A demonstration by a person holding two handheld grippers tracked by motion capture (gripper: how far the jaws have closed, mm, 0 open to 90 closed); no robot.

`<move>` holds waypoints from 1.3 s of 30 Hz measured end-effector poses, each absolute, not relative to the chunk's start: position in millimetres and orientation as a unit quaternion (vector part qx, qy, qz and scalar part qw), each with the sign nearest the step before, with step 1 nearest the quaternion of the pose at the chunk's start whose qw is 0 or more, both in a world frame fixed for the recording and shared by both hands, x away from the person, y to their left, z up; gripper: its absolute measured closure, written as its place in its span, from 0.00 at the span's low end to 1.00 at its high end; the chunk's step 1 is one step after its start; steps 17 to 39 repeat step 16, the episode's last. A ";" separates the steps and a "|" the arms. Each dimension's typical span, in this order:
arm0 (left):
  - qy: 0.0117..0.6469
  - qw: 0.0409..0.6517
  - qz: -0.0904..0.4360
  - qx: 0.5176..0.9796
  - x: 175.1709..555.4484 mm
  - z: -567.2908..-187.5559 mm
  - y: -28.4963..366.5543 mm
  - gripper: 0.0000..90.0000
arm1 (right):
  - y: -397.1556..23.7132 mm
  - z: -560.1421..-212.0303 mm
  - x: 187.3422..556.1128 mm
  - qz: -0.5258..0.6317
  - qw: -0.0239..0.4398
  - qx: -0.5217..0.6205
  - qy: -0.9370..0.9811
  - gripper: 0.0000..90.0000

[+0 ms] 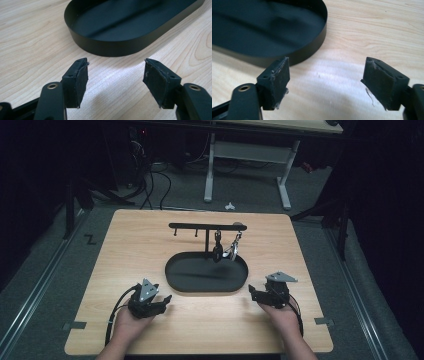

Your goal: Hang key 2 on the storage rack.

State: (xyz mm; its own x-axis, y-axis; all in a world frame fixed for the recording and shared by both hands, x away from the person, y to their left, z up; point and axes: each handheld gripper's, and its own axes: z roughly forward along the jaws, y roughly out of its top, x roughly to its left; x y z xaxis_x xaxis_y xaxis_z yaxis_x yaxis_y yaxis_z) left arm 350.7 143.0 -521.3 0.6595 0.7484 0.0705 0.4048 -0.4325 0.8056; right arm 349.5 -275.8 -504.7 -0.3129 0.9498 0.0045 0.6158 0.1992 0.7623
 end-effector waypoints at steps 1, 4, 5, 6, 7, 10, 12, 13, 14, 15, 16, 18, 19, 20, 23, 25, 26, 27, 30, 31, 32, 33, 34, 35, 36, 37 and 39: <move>0.353 0.401 0.215 0.818 350.4 -520.9 142.6 0.41 | -276.4 -505.7 345.0 0.344 0.249 0.531 0.733 0.21; 0.355 0.403 0.214 0.816 349.1 -520.1 140.2 0.40 | -282.7 -511.6 323.1 0.360 0.273 0.519 0.725 0.20; 0.355 0.405 0.212 0.816 349.0 -520.2 138.9 0.40 | -286.4 -514.5 315.9 0.366 0.271 0.516 0.726 0.19; 0.353 0.405 0.213 0.816 348.7 -520.4 136.6 0.41 | -288.1 -515.9 313.4 0.366 0.263 0.516 0.728 0.19; 0.351 0.404 0.214 0.817 348.3 -520.4 134.3 0.41 | -290.6 -517.6 311.5 0.365 0.254 0.517 0.731 0.19; 0.345 0.406 0.213 0.819 346.9 -519.5 128.7 0.41 | -292.9 -522.6 307.5 0.366 0.254 0.514 0.733 0.19; 0.341 0.408 0.215 0.819 345.2 -518.6 127.1 0.40 | -291.6 -522.5 309.5 0.361 0.253 0.514 0.736 0.19; 0.339 0.408 0.216 0.820 344.4 -518.1 127.3 0.40 | -290.6 -522.1 309.9 0.362 0.254 0.515 0.735 0.19; 0.336 0.407 0.218 0.821 343.5 -517.2 128.4 0.40 | -289.9 -521.5 310.7 0.362 0.258 0.513 0.735 0.19; 0.335 0.407 0.218 0.821 342.9 -515.9 130.0 0.40 | -288.7 -520.4 311.1 0.366 0.257 0.517 0.730 0.18; 0.335 0.412 0.218 0.818 342.4 -515.1 131.6 0.40 | -288.0 -519.7 311.4 0.371 0.255 0.521 0.725 0.18; 0.335 0.412 0.218 0.818 342.4 -515.1 131.6 0.40 | -288.0 -519.7 311.4 0.371 0.255 0.521 0.725 0.18; 0.335 0.412 0.218 0.818 342.4 -515.1 131.6 0.40 | -288.0 -519.7 311.4 0.371 0.255 0.521 0.725 0.18; 0.335 0.412 0.218 0.818 342.4 -515.1 131.6 0.40 | -288.0 -519.7 311.4 0.371 0.255 0.521 0.725 0.18; 0.335 0.412 0.218 0.818 342.4 -515.1 131.6 0.40 | -288.0 -519.7 311.4 0.371 0.255 0.521 0.725 0.18; 0.335 0.412 0.218 0.818 342.4 -515.1 131.6 0.40 | -288.0 -519.7 311.4 0.371 0.255 0.521 0.725 0.18; 0.335 0.412 0.218 0.818 342.4 -515.1 131.6 0.40 | -288.0 -519.7 311.4 0.371 0.255 0.521 0.725 0.18; 0.335 0.412 0.218 0.818 342.4 -515.1 131.6 0.40 | -288.0 -519.7 311.4 0.371 0.255 0.521 0.725 0.18; 0.335 0.412 0.218 0.818 342.4 -515.1 131.6 0.40 | -288.0 -519.7 311.4 0.371 0.255 0.521 0.725 0.18; 0.335 0.412 0.218 0.818 342.4 -515.1 131.6 0.40 | -288.0 -519.7 311.4 0.371 0.255 0.521 0.725 0.18; 0.335 0.412 0.218 0.818 342.4 -515.1 131.6 0.40 | -288.0 -519.7 311.4 0.371 0.255 0.521 0.725 0.18; 0.335 0.412 0.218 0.818 342.4 -515.1 131.6 0.40 | -288.0 -519.7 311.4 0.371 0.255 0.521 0.725 0.18; 0.335 0.412 0.218 0.818 342.4 -515.1 131.6 0.40 | -288.0 -519.7 311.4 0.371 0.255 0.521 0.725 0.18; 0.335 0.412 0.218 0.818 342.4 -515.1 131.6 0.40 | -288.0 -519.7 311.4 0.371 0.255 0.521 0.725 0.18; 0.335 0.412 0.218 0.818 342.4 -515.1 131.6 0.40 | -288.0 -519.7 311.4 0.371 0.255 0.521 0.725 0.18; 0.335 0.412 0.218 0.818 342.4 -515.1 131.6 0.40 | -288.0 -519.7 311.4 0.371 0.255 0.521 0.725 0.18; 0.335 0.412 0.218 0.818 342.4 -515.1 131.6 0.40 | -288.0 -519.7 311.4 0.371 0.255 0.521 0.725 0.18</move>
